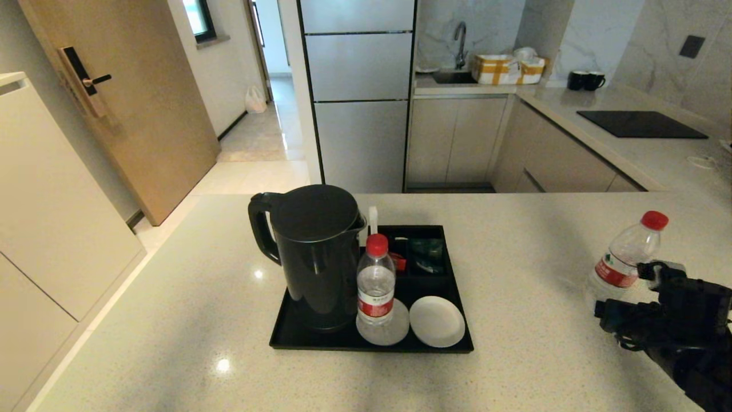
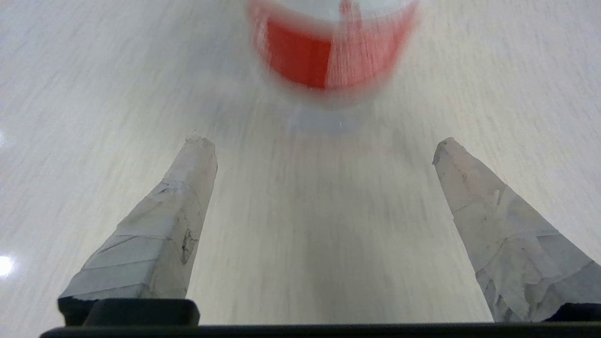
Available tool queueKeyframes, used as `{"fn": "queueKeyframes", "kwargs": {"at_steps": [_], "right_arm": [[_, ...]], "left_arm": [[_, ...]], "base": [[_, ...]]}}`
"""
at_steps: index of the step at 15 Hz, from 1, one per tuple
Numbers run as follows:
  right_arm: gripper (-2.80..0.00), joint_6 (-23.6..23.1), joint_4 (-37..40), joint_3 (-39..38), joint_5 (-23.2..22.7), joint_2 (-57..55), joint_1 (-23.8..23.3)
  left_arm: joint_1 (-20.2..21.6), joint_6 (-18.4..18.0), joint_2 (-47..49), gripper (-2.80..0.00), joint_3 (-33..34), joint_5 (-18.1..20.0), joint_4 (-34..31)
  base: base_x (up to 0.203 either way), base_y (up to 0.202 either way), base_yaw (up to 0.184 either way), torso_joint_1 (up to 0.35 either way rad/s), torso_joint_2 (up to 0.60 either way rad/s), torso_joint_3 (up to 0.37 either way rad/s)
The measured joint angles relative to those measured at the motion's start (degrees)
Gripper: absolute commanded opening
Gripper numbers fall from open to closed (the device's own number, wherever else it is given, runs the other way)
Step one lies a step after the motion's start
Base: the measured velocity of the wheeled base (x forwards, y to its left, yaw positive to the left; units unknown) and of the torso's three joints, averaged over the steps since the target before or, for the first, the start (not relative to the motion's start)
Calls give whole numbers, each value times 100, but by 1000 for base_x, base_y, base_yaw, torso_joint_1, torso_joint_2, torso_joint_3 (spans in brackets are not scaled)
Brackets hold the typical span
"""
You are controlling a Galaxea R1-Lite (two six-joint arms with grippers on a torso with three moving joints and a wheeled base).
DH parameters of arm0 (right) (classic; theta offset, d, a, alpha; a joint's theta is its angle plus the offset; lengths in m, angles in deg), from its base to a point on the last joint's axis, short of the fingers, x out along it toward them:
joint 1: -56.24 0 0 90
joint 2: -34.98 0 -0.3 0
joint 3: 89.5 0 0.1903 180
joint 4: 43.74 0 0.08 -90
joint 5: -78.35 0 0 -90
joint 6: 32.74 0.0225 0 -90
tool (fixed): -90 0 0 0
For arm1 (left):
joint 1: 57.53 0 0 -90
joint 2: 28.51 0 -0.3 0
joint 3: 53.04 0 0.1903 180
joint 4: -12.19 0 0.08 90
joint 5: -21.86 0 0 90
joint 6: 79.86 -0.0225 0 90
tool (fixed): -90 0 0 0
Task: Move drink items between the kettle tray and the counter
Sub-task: Pick up the kettle
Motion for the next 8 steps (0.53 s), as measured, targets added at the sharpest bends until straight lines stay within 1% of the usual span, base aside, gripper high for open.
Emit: {"fn": "queueKeyframes", "kwargs": {"at_steps": [1,3,4,8], "right_arm": [[0,-6,-2,-300,-127,308,25],[0,-15,-6,-658,-266,918,58],[-280,-31,22,-765,-309,1223,71],[-280,-216,671,-874,-576,2627,97]], "left_arm": [[0,2,0,-280,0,0,0],[5,2,0,-280,0,0,0],[5,2,0,-280,0,0,0],[0,4,0,-280,0,0,0]], "base": [[0,0,0,0,0,0],[0,0,0,0,0,0],[0,0,0,0,0,0],[0,0,0,0,0,0]]}}
